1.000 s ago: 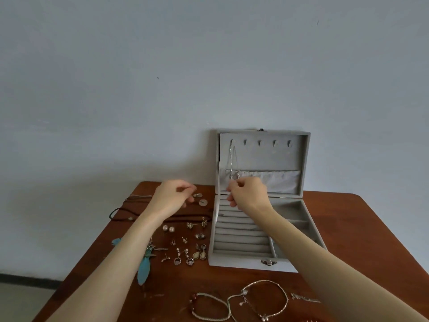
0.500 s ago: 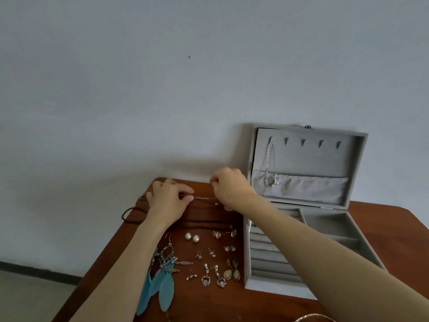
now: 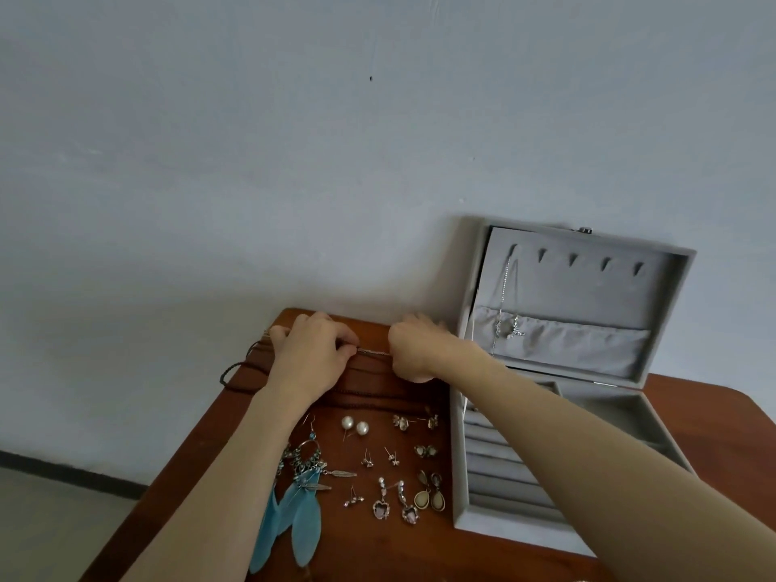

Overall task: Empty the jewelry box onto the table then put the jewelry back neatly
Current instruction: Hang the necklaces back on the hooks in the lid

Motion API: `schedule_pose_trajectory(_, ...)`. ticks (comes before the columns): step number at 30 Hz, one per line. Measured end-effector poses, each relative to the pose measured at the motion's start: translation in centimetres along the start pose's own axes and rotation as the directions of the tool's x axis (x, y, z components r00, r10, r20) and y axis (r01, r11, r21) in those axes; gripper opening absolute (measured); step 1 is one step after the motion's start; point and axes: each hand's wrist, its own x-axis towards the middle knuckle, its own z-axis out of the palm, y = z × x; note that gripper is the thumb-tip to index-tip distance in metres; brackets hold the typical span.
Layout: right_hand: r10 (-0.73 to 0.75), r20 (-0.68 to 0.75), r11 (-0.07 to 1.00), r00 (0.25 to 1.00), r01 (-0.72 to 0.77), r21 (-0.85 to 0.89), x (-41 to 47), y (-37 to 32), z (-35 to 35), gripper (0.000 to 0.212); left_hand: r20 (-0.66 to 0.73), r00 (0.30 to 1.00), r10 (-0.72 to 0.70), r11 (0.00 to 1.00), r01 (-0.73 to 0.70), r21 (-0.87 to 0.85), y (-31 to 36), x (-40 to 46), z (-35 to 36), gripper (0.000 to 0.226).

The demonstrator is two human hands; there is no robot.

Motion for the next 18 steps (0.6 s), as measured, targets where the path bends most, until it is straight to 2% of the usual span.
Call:
schedule_pose_trajectory(2, -0.002, -0.046, 0.994, 0.999, 0.006, 0.107, 0.1, 0.2, -0.1, 0.022, 0.031, 0.999, 0.013, 1.0, -0.013, -0.004, 0.1, 0.1, -0.4, 0.025)
schedule_pose_trajectory(4, 0.015, -0.09, 0.918, 0.996, 0.022, 0.395, 0.2, 0.6, -0.4, 0.021, 0.07, 0.997, 0.033, 0.998, -0.028, -0.062, 0.3, 0.4, -1.0, 0.04)
schedule_pose_trajectory(6, 0.059, -0.115, 0.692, 0.992, 0.042, 0.721, 0.1, 0.9, -0.5, 0.023, 0.095, 0.992, 0.085, 0.98, -0.067, -0.186, 0.8, 0.5, -1.8, 0.051)
schedule_pose_trajectory(7, 0.075, -0.127, 0.557, 0.989, 0.064, 0.828, 0.0, 1.0, -0.6, 0.022, 0.099, 0.988, 0.116, 0.96, -0.086, -0.268, 1.0, 0.6, -2.1, 0.054)
schedule_pose_trajectory(9, 0.073, -0.153, 0.322, 0.985, 0.122, 0.939, -0.3, 1.1, -0.7, 0.021, 0.114, 0.982, 0.152, 0.893, -0.087, -0.442, 1.3, 0.7, -2.4, 0.055)
schedule_pose_trajectory(10, 0.068, -0.173, 0.26, 0.983, 0.15, 0.954, -0.5, 1.0, -0.8, 0.022, 0.127, 0.979, 0.157, 0.862, -0.074, -0.501, 1.3, 0.7, -2.5, 0.052)
schedule_pose_trajectory(11, 0.068, -0.196, 0.238, 0.978, 0.175, 0.955, -0.8, 0.9, -0.9, 0.022, 0.136, 0.977, 0.163, 0.843, -0.066, -0.534, 1.2, 0.8, -2.4, 0.046)
schedule_pose_trajectory(15, 0.051, -0.255, 0.262, 0.966, 0.233, 0.936, -1.8, 1.1, -1.6, 0.024, 0.189, 0.958, 0.216, 0.799, -0.062, -0.598, 1.2, 0.4, -2.8, 0.012)
schedule_pose_trajectory(18, 0.041, -0.284, 0.241, 0.958, 0.267, 0.933, -2.4, 1.8, -2.3, 0.022, 0.23, 0.94, 0.253, 0.765, -0.049, -0.642, 1.9, -0.3, -3.5, 0.012)
